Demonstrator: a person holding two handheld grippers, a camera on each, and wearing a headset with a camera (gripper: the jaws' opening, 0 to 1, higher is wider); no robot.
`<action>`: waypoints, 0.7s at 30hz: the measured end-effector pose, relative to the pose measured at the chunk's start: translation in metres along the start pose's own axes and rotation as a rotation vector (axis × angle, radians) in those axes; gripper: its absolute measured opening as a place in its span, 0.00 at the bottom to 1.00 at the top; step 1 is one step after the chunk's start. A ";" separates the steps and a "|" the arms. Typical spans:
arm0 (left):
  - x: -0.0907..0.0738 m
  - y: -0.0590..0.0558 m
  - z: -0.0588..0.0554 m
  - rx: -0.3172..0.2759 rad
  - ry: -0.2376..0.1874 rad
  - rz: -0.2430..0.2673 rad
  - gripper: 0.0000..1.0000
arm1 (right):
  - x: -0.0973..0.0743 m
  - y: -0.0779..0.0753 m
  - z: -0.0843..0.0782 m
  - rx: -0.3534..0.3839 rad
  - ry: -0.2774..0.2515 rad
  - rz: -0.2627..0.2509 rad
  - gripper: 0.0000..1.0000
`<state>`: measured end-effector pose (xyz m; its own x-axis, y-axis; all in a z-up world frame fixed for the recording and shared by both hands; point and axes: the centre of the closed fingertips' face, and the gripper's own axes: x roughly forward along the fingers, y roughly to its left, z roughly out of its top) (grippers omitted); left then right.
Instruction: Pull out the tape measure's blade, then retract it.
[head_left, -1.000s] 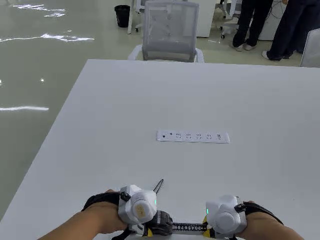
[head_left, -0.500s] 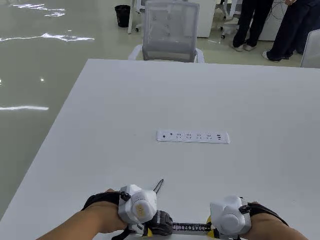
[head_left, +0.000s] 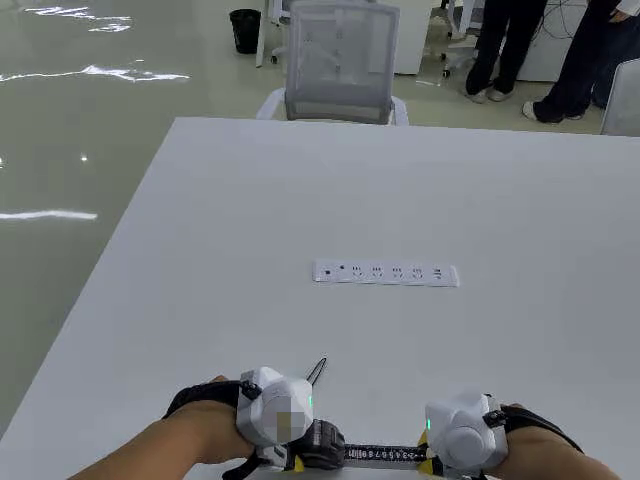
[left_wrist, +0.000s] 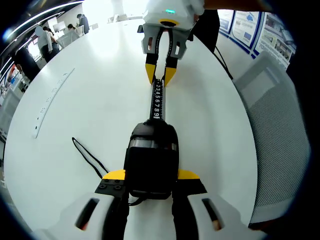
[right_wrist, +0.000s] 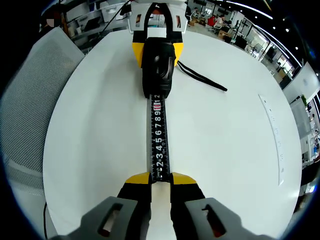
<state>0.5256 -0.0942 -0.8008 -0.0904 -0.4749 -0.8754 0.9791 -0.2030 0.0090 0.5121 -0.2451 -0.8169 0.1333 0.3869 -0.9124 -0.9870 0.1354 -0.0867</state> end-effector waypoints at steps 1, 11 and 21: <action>0.000 0.000 0.000 -0.001 0.000 0.000 0.29 | 0.000 0.000 0.000 0.002 0.000 0.001 0.12; -0.001 0.000 0.000 0.000 0.004 0.000 0.28 | -0.002 0.000 -0.003 0.005 0.005 0.001 0.12; 0.000 0.000 -0.002 0.006 0.007 0.001 0.28 | -0.003 -0.001 -0.009 0.007 0.013 -0.003 0.12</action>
<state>0.5262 -0.0929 -0.8016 -0.0884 -0.4691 -0.8787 0.9780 -0.2080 0.0127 0.5115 -0.2544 -0.8175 0.1350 0.3751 -0.9171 -0.9859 0.1430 -0.0866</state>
